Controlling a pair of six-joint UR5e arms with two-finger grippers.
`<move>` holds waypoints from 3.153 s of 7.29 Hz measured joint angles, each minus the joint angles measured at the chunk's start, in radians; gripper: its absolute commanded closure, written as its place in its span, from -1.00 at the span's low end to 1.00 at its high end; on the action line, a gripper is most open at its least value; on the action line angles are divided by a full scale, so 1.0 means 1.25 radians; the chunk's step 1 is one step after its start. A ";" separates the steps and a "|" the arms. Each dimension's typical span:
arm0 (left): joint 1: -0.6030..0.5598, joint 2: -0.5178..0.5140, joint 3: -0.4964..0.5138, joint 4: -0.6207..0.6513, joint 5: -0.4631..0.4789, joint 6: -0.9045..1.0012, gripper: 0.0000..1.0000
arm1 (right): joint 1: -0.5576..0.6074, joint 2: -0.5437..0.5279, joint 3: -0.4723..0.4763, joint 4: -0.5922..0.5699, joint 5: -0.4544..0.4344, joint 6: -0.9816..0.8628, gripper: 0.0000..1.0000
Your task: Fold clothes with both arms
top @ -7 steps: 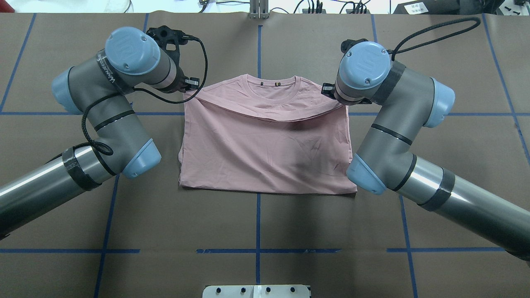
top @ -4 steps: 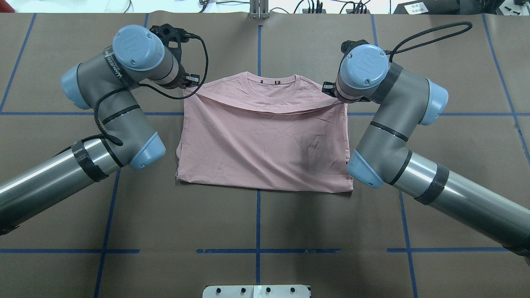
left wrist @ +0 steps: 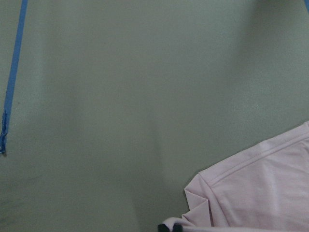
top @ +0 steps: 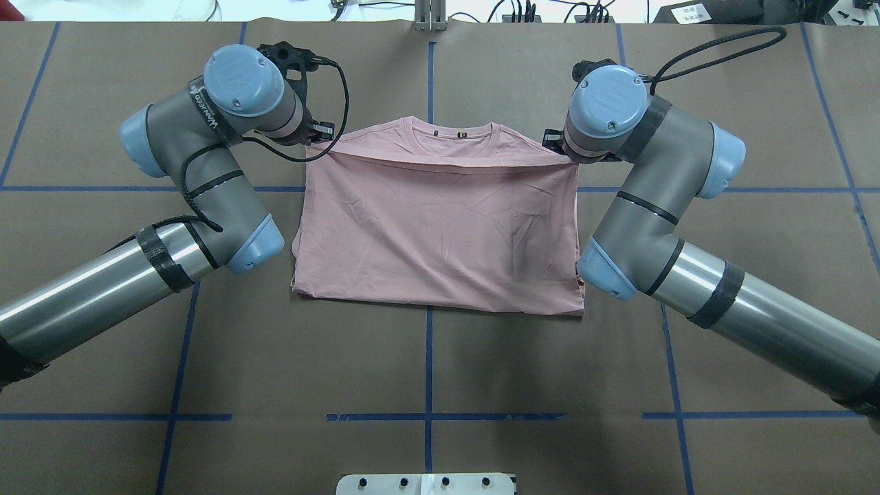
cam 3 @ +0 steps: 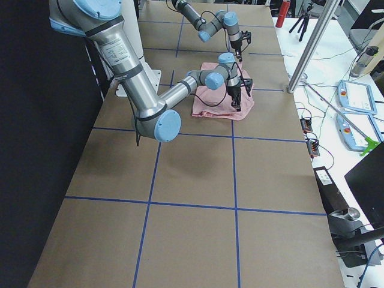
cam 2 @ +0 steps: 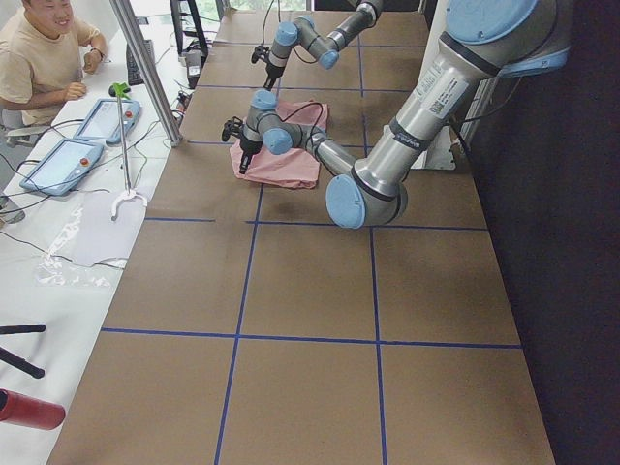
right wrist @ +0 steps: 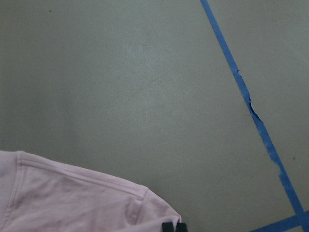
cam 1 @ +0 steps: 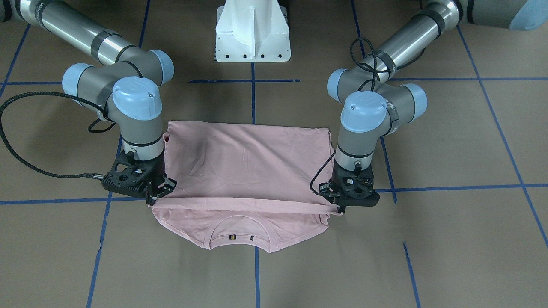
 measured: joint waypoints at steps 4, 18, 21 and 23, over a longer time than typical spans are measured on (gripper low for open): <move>0.000 -0.004 0.001 -0.017 -0.002 0.009 -1.00 | 0.008 0.021 -0.042 0.001 -0.001 -0.057 -1.00; 0.226 0.333 -0.373 -0.068 0.019 -0.158 0.44 | 0.105 -0.114 0.173 -0.003 0.210 -0.322 -1.00; 0.235 0.328 -0.361 -0.068 0.018 -0.157 1.00 | 0.105 -0.115 0.172 -0.004 0.207 -0.322 -1.00; 0.233 0.327 -0.360 -0.068 0.019 -0.144 1.00 | 0.105 -0.115 0.171 -0.004 0.206 -0.322 -1.00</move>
